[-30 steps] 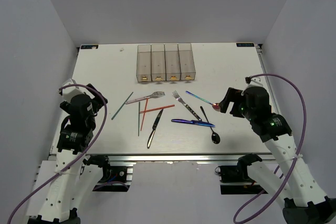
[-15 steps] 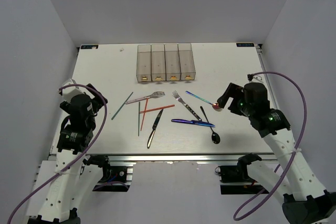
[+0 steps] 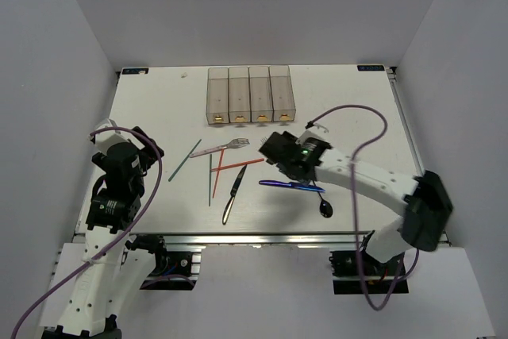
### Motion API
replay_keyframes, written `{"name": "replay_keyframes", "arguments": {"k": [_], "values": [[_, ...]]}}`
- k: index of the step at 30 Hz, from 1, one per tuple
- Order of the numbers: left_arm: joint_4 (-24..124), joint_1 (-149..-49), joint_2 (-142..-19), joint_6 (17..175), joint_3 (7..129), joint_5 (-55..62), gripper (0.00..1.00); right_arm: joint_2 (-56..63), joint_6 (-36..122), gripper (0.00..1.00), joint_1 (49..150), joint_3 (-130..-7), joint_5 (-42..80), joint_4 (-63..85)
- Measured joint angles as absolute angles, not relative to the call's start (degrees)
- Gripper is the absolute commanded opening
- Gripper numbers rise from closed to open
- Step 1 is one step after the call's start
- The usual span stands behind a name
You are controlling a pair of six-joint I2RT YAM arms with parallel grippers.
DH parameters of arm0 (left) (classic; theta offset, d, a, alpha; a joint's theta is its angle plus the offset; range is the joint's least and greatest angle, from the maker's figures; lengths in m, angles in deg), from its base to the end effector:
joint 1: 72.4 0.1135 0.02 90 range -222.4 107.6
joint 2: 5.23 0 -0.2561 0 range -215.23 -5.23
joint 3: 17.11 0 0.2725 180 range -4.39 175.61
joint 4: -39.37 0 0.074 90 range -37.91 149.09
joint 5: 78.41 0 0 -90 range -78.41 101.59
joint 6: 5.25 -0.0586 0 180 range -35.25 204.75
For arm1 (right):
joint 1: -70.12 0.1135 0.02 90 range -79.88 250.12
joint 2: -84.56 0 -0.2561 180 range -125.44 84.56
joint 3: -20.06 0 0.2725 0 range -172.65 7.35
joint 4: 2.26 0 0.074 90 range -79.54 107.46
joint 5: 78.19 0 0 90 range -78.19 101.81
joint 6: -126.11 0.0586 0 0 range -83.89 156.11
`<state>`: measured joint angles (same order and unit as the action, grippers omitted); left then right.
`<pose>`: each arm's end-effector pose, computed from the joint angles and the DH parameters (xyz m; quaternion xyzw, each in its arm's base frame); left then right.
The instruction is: Sort the eating utensils into containers
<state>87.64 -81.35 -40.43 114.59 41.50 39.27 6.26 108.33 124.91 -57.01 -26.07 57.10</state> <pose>0.1771 -0.0003 0.3165 -0.2750 0.7814 0.0166 0.5600 0.2021 0.2240 0.2537 0.2201 0.8918 0.0748 0.3881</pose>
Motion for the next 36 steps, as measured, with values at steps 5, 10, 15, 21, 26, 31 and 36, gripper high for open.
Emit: {"name": "replay_keyframes", "arguments": {"k": [5, 10, 15, 21, 26, 31, 36], "values": [[87.7, -81.4, -40.4, 114.6, 41.5, 39.2, 0.98, -12.0, 131.6, 0.88, 128.9, -69.5, -28.1, 68.3], [87.6, -81.4, -40.1, 114.6, 41.4, 39.0, 0.98, -18.0, 142.6, 0.82, 129.9, -72.0, -26.5, 74.0], [87.6, -81.4, -40.2, 114.6, 41.4, 38.4, 0.98, -21.0, 146.2, 0.76, 129.9, -76.2, -24.9, 78.4], [87.6, -81.6, -40.3, 114.6, 41.4, 38.1, 0.98, -22.2, 147.5, 0.75, 128.8, -74.8, -23.1, 78.8], [87.6, -82.4, -40.3, 114.6, 41.4, 38.1, 0.98, -21.9, 148.1, 0.74, 125.4, -70.0, -22.4, 75.6], [87.6, -82.6, -40.3, 114.6, 41.4, 38.1, 0.98, -22.9, 148.3, 0.72, 124.9, -70.8, -22.2, 74.6], [87.6, -82.7, -40.4, 114.6, 41.4, 38.1, 0.98, -26.2, 148.3, 0.72, 124.9, -72.0, -21.7, 73.3]]}}
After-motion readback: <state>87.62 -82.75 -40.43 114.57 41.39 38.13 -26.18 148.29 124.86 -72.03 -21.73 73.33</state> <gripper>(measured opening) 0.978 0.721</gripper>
